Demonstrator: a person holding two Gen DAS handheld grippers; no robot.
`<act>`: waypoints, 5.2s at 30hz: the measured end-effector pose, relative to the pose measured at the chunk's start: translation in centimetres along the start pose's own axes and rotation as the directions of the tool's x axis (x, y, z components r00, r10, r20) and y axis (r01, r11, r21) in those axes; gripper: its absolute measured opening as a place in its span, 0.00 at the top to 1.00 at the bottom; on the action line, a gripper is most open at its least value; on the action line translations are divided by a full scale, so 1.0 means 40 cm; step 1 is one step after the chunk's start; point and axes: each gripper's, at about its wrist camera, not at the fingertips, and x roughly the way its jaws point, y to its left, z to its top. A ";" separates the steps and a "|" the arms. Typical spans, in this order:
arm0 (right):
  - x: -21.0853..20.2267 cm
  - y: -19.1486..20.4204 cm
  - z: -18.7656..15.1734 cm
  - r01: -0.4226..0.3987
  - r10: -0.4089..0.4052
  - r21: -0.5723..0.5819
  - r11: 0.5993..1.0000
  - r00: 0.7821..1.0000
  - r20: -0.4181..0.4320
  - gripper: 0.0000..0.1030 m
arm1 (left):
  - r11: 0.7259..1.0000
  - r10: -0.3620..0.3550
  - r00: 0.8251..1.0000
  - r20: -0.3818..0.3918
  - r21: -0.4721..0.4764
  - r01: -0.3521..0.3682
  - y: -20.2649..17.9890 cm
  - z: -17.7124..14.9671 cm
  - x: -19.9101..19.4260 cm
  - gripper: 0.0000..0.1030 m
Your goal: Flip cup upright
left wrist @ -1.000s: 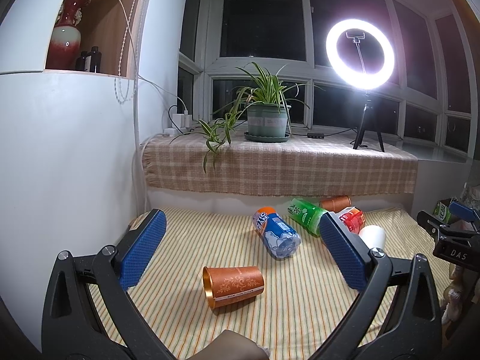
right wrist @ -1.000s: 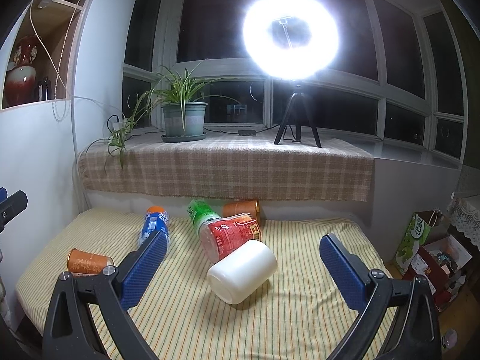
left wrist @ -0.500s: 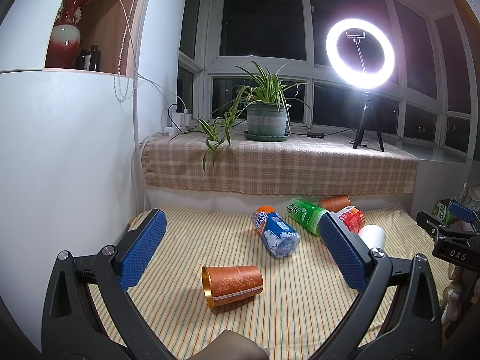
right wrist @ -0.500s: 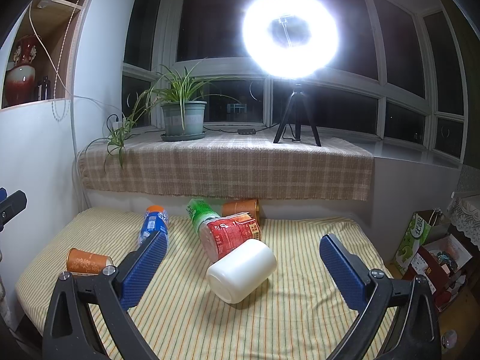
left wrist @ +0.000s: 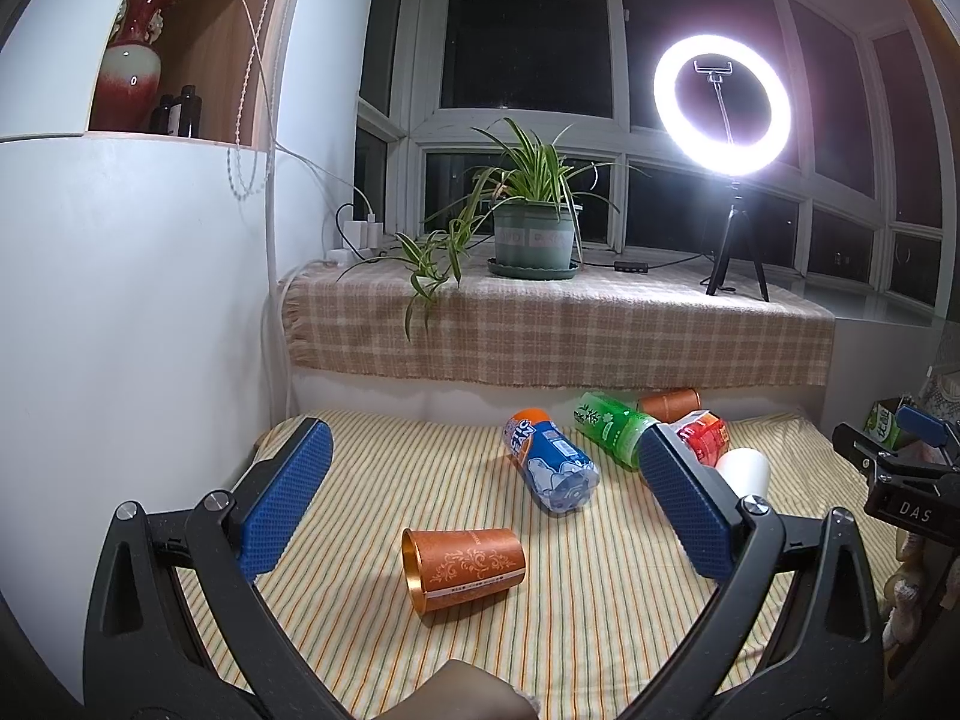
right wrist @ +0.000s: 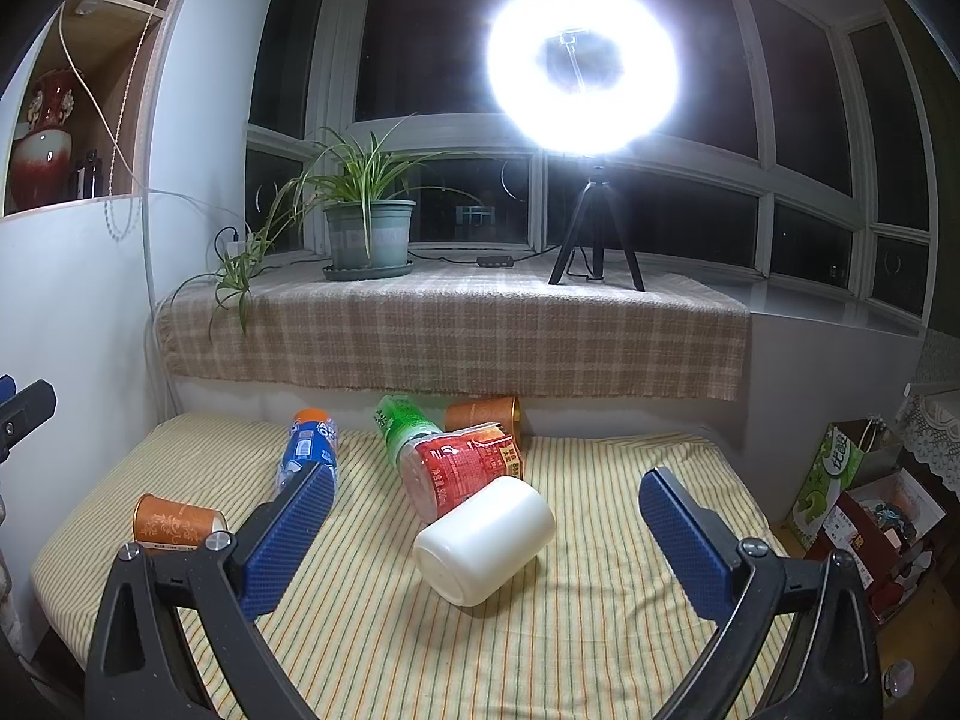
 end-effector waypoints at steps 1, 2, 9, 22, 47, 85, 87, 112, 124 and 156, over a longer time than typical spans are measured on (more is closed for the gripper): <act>0.000 0.000 0.000 0.001 -0.001 0.000 1.000 1.000 0.000 0.00 | 1.000 0.000 1.000 0.000 0.001 0.000 0.000 0.001 -0.001 0.00; 0.000 0.000 0.000 0.001 -0.001 0.000 1.000 1.000 0.000 0.00 | 1.000 0.001 1.000 0.000 0.002 -0.001 0.000 -0.001 0.001 0.00; 0.002 -0.001 -0.002 -0.001 0.001 0.000 1.000 1.000 -0.001 0.00 | 1.000 0.002 1.000 -0.004 -0.001 -0.002 -0.007 -0.015 0.000 0.00; 0.012 0.003 -0.021 -0.010 0.010 0.000 1.000 1.000 -0.007 0.00 | 1.000 0.009 1.000 -0.017 -0.007 -0.010 -0.002 -0.037 0.004 0.00; 0.210 0.287 -0.006 -0.550 0.456 -0.375 0.746 0.833 -0.315 0.04 | 0.982 0.125 0.954 -0.273 -0.101 -0.157 0.158 -0.148 -0.050 0.00; 0.389 0.709 -0.187 -0.737 0.258 -0.664 0.130 0.671 -0.695 0.37 | 0.954 0.155 0.923 -0.351 -0.191 -0.233 0.278 -0.205 -0.050 0.00; 0.389 0.698 -0.179 -0.749 0.266 -0.642 0.163 0.660 -0.702 0.37 | 0.956 0.153 0.926 -0.346 -0.187 -0.227 0.276 -0.202 -0.049 0.00; 0.363 0.290 -0.178 -0.446 0.467 0.209 0.870 0.612 -0.638 0.38 | 0.978 -0.068 0.941 -0.333 -0.209 -0.004 0.165 -0.168 0.049 0.00; 0.348 0.220 -0.222 -0.266 0.516 0.469 0.842 0.649 -0.559 0.36 | 0.951 -0.218 0.894 -0.393 -0.290 0.104 0.130 -0.155 0.122 0.00; 0.098 -0.122 -0.205 -0.125 0.256 0.314 0.941 0.870 -0.421 0.16 | 0.763 -0.588 0.557 -0.586 -0.630 0.143 -0.040 -0.213 0.441 0.18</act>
